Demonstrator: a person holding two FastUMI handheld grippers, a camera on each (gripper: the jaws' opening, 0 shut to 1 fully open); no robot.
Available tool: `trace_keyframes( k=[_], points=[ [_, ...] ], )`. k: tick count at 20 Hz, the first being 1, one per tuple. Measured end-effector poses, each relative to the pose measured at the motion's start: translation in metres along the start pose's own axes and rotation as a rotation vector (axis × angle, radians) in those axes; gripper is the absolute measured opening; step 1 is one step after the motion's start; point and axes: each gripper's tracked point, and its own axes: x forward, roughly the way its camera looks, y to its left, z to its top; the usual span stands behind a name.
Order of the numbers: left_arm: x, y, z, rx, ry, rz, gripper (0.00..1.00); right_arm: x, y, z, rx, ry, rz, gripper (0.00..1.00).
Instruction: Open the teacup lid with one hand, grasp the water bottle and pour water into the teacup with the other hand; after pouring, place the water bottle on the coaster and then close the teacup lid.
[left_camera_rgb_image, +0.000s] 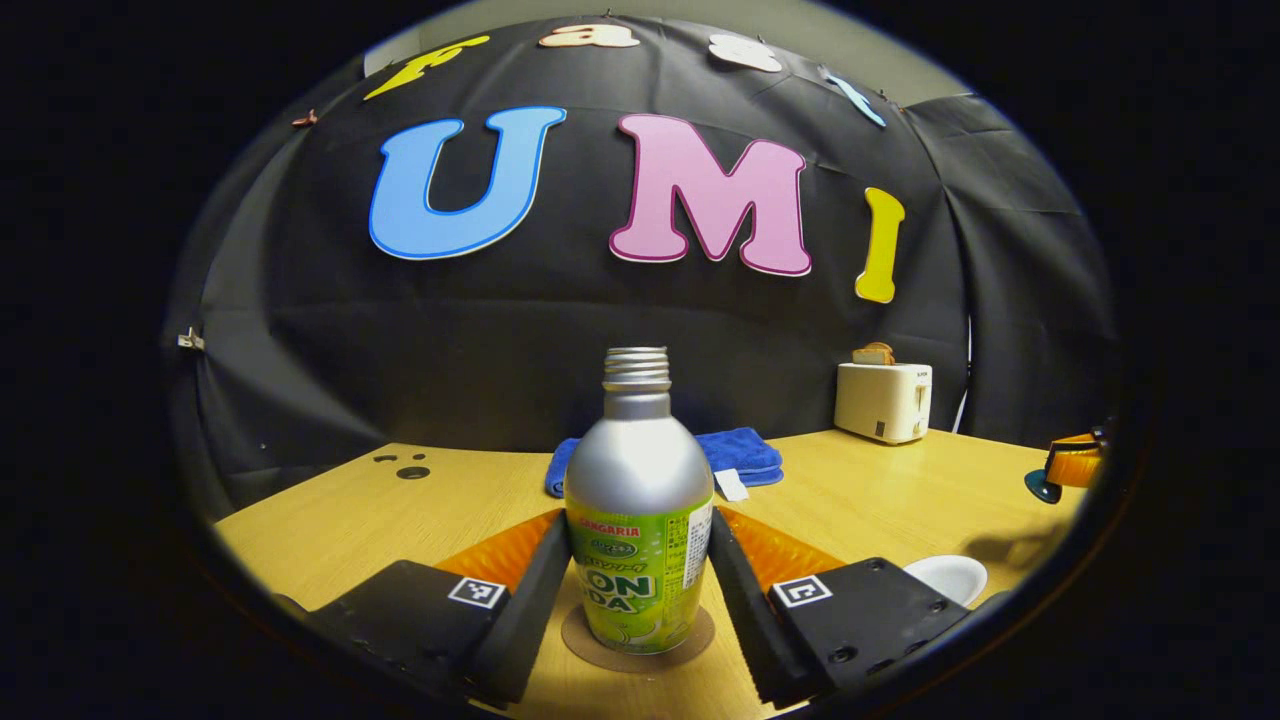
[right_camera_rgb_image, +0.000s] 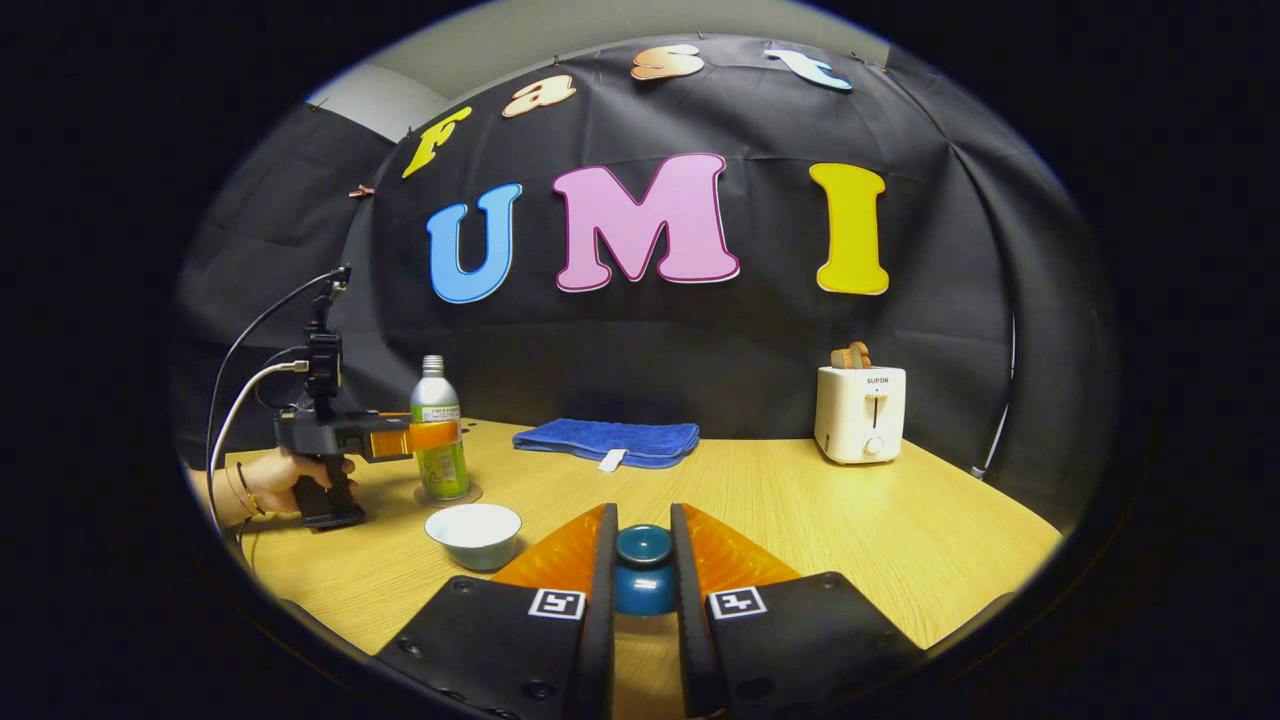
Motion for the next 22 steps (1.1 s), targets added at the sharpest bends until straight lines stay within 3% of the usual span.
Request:
trace_keyframes(
  k=[3,5,9,15,22],
  points=[
    [-0.005,0.002,-0.003,0.001,0.018,0.019,0.85,0.0,0.0,0.0,0.0,0.0,0.0,0.3],
    [-0.011,0.003,-0.003,-0.001,0.03,0.027,0.93,0.0,0.0,0.0,0.0,0.0,0.0,0.3],
    [-0.031,0.007,-0.008,0.013,0.038,0.048,0.93,0.0,0.0,0.0,0.0,0.0,0.001,0.3],
    [-0.091,-0.013,-0.006,0.064,-0.008,0.061,0.93,0.001,0.026,-0.001,0.004,0.001,0.083,0.3],
    [-0.124,-0.042,-0.006,-0.027,-0.027,0.074,0.92,0.024,0.054,-0.001,0.016,0.016,0.151,0.3]
  ],
)
